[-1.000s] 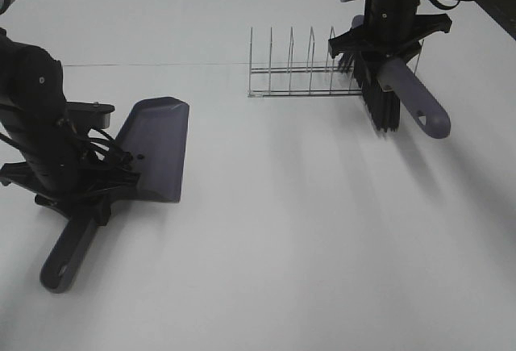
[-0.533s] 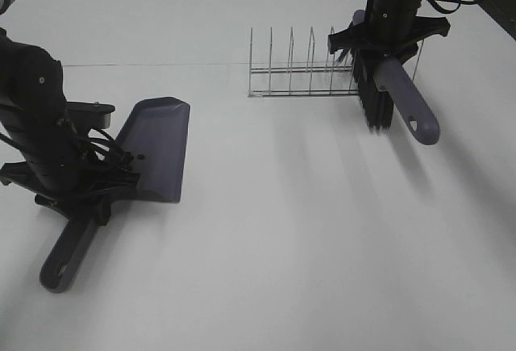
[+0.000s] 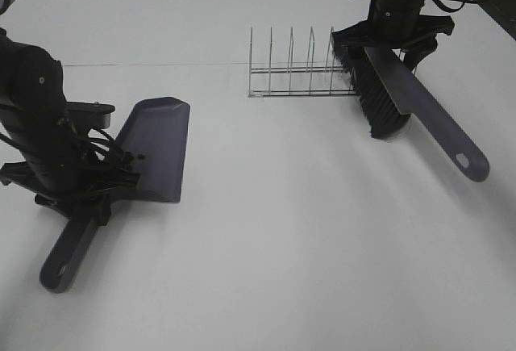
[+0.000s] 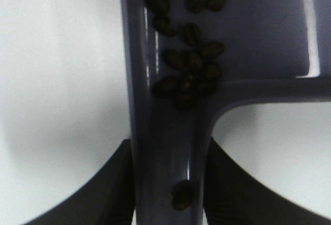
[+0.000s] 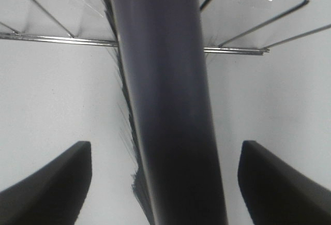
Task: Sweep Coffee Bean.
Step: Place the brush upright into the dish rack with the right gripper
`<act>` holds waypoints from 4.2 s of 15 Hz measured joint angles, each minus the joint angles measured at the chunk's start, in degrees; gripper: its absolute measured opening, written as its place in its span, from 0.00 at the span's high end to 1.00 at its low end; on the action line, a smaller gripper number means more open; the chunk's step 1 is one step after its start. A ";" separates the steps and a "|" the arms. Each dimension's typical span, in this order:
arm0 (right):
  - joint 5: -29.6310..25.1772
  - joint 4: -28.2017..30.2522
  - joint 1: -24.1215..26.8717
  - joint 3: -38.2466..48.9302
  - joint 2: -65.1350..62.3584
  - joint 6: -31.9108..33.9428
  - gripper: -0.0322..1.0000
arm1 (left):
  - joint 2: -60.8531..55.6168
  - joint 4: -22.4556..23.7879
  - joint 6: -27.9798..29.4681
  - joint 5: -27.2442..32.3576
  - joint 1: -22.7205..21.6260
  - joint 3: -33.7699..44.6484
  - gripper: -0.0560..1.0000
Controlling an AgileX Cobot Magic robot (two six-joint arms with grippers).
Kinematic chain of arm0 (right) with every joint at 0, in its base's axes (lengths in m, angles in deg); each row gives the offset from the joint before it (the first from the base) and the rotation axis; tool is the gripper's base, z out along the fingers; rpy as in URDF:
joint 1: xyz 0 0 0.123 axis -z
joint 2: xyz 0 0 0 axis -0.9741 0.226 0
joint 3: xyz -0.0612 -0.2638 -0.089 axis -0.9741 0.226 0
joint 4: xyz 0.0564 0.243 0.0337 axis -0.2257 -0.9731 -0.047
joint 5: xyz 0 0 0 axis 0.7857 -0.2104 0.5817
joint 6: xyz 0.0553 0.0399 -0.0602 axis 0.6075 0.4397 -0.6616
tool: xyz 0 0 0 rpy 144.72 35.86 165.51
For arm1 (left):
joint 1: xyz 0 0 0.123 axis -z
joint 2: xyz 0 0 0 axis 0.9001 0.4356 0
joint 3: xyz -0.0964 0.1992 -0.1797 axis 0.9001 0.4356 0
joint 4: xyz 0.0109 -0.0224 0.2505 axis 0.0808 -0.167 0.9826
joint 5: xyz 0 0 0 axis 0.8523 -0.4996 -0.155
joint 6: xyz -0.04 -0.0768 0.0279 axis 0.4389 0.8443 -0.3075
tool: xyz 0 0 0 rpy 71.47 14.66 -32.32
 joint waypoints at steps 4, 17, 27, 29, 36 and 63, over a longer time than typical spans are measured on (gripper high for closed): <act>0.23 0.00 0.00 0.00 0.00 0.06 0.29 | 0.00 0.00 0.00 0.06 0.00 0.00 0.61; -3.15 -7.39 2.81 0.00 0.00 -8.54 0.67 | 0.00 0.00 -0.29 0.11 0.00 0.00 0.61; -3.15 -6.70 2.81 -2.98 -1.20 -6.76 0.67 | 0.00 0.00 -0.29 0.11 0.00 0.00 0.61; -3.09 -5.96 2.81 -3.32 -1.09 -6.70 0.67 | 0.00 0.00 -0.29 0.11 0.00 0.00 0.61; -3.04 -4.47 2.81 -2.52 -7.56 -5.67 0.67 | 0.00 0.00 -0.29 0.11 0.00 0.00 0.61; -1.72 -5.27 2.46 -9.17 5.50 -2.58 0.67 | 0.00 0.00 -1.49 -0.23 0.00 0.00 0.61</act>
